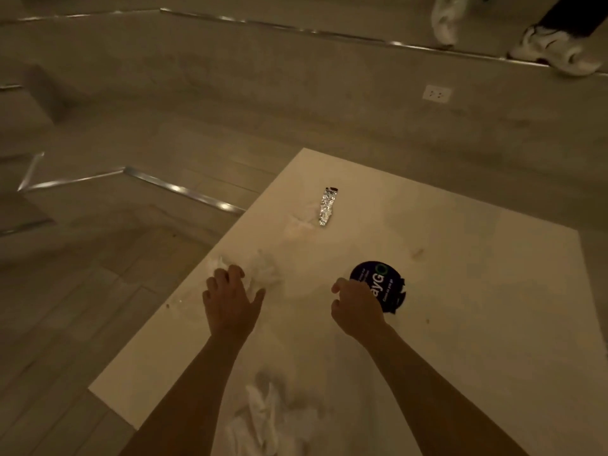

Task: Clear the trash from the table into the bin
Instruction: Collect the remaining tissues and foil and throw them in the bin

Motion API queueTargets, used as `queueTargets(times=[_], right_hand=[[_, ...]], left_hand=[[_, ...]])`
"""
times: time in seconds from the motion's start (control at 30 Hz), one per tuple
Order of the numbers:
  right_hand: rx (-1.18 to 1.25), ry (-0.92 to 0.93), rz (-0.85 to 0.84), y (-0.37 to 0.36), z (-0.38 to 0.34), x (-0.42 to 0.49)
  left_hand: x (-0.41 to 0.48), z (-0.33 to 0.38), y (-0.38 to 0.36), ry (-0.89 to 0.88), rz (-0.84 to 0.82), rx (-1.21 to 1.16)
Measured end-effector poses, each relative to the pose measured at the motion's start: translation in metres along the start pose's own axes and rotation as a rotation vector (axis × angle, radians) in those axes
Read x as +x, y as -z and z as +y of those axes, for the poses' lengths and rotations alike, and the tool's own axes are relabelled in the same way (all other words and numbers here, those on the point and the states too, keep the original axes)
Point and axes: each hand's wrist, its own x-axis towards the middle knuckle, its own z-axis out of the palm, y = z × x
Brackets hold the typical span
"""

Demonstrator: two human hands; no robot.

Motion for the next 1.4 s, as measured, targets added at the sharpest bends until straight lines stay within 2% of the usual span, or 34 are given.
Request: queueTargets(times=[0.07,0.17,0.27,0.37,0.63,0.8,0.9,1.03,1.1,1.23,1.4], right_hand=[[-0.011,0.010,0.005,-0.003,-0.003,0.014],[-0.036,0.029,0.017,-0.007,-0.001,0.035],[-0.033,0.034,0.026,-0.014,0.003,0.058],[-0.026,0.041,0.064,-0.019,0.004,0.081],[0.041,0.048,0.271,-0.015,-0.002,0.143],[0.139,0.013,0.192,-0.013,-0.015,0.194],[0.107,0.031,0.156,-0.017,-0.025,0.223],[0.015,0.035,0.065,-0.028,-0.030,0.244],[-0.012,0.080,0.074,-0.033,-0.027,0.244],[0.271,0.277,0.249,-0.038,-0.016,0.233],[0.364,0.277,0.242,-0.029,-0.005,0.219]], left_hand=[[0.010,-0.011,-0.012,0.129,-0.012,-0.061],[0.023,-0.017,-0.033,0.315,-0.149,-0.136],[0.039,-0.012,-0.053,0.403,-0.224,-0.205],[0.050,-0.001,-0.067,0.364,-0.209,-0.151],[0.066,0.012,-0.087,0.078,-0.044,-0.148],[0.076,0.013,-0.087,-0.141,0.019,-0.287],[0.077,0.014,-0.084,-0.127,0.000,-0.389],[0.076,0.012,-0.085,-0.122,-0.078,-0.362],[0.077,0.011,-0.085,-0.103,-0.128,-0.312],[0.076,0.017,-0.079,-0.077,-0.116,-0.297],[0.072,0.027,-0.070,-0.028,-0.143,-0.302]])
